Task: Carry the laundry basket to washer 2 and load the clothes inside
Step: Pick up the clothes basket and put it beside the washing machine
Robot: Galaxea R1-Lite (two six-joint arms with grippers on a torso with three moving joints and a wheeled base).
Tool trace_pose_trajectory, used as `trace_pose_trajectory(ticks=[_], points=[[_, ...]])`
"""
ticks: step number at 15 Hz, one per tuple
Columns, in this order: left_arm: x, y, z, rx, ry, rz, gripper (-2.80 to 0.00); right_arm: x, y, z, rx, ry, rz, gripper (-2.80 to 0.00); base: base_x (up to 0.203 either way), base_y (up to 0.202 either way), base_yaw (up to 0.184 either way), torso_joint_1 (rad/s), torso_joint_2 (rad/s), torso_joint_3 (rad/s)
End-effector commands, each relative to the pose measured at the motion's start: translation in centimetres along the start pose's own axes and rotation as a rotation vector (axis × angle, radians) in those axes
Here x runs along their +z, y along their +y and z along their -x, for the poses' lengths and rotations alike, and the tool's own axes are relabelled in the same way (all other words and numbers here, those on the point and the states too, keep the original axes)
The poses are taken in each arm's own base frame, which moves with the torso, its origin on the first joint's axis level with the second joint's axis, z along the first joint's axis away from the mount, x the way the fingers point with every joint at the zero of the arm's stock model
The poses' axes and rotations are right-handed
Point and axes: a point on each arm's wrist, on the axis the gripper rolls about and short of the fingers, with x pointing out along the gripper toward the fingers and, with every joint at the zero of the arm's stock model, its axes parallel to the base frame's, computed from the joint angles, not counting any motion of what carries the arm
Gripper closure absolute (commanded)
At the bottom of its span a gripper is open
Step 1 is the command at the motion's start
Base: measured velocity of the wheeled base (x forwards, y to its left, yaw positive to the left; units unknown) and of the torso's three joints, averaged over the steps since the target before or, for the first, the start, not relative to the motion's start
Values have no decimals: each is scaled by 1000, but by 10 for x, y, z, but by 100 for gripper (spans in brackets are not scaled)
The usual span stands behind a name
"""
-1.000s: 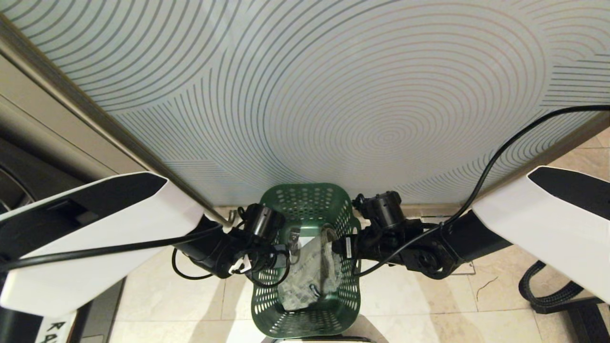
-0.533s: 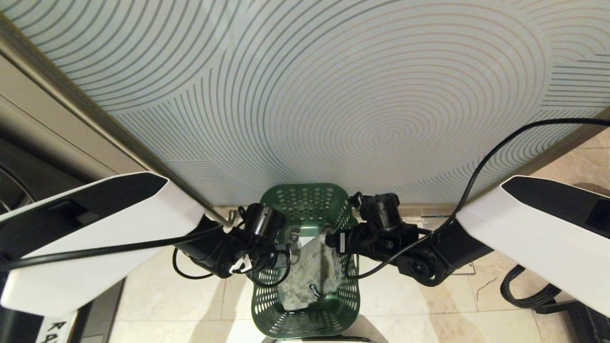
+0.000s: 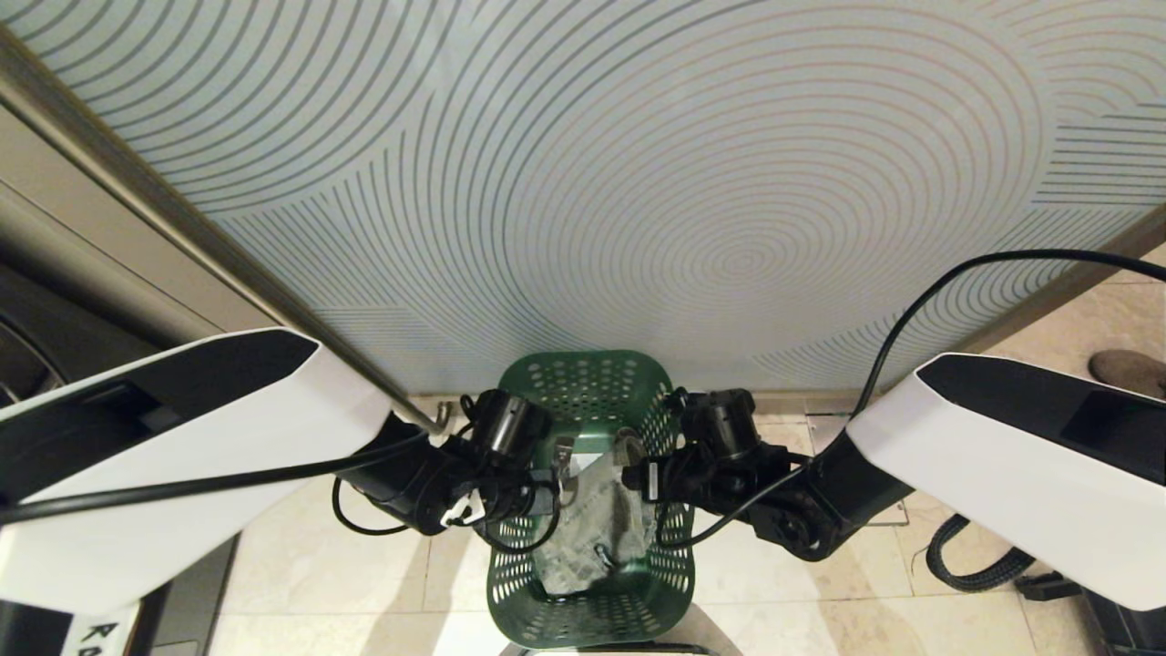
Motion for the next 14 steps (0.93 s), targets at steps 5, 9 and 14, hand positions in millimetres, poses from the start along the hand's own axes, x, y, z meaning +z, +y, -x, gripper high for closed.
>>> trace_pose_trajectory(ticks=[5, 9, 14], points=[[0, -1, 1, -7, -8, 7, -280, -4, -2, -3, -24, 0, -2, -280, 0, 0, 0, 0, 0, 0], [1, -2, -1, -8, -11, 20, -280, -5, -2, -4, -25, 3, -4, -280, 0, 0, 0, 0, 0, 0], [2, -3, 1, -16, -14, 45, -280, -5, -2, -7, -13, -30, -5, -280, 0, 0, 0, 0, 0, 0]])
